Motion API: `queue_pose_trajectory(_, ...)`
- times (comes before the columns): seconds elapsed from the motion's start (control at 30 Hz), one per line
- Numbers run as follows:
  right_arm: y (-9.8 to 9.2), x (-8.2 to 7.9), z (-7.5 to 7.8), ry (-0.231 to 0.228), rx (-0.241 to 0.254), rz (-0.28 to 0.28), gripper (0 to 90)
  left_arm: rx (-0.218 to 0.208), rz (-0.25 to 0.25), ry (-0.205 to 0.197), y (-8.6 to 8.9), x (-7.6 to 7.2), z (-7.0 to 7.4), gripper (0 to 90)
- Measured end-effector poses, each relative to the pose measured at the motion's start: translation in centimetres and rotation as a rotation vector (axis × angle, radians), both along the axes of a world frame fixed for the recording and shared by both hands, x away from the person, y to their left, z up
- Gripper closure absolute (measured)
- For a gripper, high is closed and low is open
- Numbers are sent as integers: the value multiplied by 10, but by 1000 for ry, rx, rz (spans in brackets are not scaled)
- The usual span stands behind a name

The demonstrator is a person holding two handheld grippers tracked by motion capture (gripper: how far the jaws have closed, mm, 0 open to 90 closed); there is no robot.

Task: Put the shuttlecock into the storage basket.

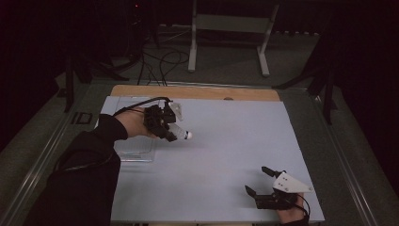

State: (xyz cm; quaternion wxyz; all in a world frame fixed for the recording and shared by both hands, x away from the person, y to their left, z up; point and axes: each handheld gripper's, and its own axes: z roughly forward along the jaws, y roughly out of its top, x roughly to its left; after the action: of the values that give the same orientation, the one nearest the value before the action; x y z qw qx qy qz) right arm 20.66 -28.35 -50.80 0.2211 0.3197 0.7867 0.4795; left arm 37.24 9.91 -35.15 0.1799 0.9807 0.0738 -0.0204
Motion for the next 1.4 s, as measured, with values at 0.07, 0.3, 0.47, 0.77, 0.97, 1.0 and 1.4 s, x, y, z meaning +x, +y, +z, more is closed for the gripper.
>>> queue_pose_trajectory(0.07,0,0,0,-3,-1,-2,95,3,6,-4,5,0,0,895)
queue_pose_trajectory(0.3,1,0,-1,0,-2,-1,95,11,42,-7,29,0,-2,895)
queue_pose_trajectory(0.47,0,0,-1,2,-2,0,95,22,82,-14,47,0,-5,895)
queue_pose_trajectory(0.77,2,0,-1,6,-7,1,95,35,127,-14,83,1,-14,894)
queue_pose_trajectory(0.97,2,0,-2,8,-7,0,95,31,156,-10,99,1,-17,894)
queue_pose_trajectory(1.0,2,0,-2,9,-8,-1,95,35,152,-12,105,1,-17,894)
queue_pose_trajectory(1.4,3,1,-2,15,-12,0,95,10,198,-36,128,8,-38,889)
